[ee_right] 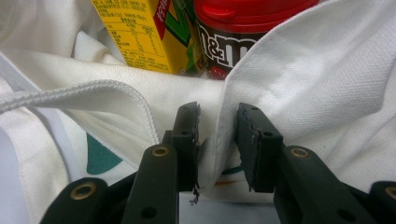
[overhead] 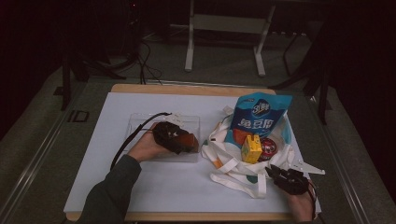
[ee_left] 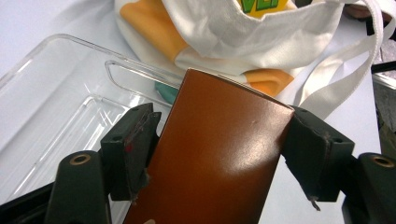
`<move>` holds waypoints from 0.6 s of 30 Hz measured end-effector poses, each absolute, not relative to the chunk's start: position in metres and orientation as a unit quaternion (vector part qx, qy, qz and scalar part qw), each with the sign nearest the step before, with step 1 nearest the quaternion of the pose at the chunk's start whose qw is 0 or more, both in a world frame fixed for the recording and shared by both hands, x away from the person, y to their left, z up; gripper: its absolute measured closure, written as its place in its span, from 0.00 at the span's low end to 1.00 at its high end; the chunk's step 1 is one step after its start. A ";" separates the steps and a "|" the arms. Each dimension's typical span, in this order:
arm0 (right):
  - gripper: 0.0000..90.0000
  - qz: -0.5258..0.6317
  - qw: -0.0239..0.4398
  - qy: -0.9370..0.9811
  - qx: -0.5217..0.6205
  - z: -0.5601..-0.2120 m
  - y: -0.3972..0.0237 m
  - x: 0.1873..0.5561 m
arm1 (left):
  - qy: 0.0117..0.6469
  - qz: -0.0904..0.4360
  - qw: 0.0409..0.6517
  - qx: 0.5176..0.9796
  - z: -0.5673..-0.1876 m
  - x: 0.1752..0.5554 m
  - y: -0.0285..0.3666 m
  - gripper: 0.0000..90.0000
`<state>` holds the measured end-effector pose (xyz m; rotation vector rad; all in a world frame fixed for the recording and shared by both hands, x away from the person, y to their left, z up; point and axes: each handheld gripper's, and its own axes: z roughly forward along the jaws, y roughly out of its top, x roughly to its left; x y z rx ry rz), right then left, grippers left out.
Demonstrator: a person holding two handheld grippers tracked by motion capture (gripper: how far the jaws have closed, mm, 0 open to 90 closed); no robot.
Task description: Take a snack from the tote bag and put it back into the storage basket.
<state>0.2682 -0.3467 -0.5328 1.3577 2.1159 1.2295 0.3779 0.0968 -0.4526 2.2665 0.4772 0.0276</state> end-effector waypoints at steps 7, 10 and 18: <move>0.77 0.433 0.171 0.745 0.478 -0.533 -0.347 0.268 | 0.189 0.010 0.422 0.887 -0.448 0.377 0.096 0.31; 0.77 0.433 0.171 0.745 0.478 -0.533 -0.347 0.268 | 0.187 0.023 0.425 0.885 -0.444 0.375 0.096 0.31; 0.76 0.432 0.171 0.745 0.478 -0.533 -0.346 0.268 | 0.187 0.056 0.440 0.877 -0.440 0.369 0.093 0.31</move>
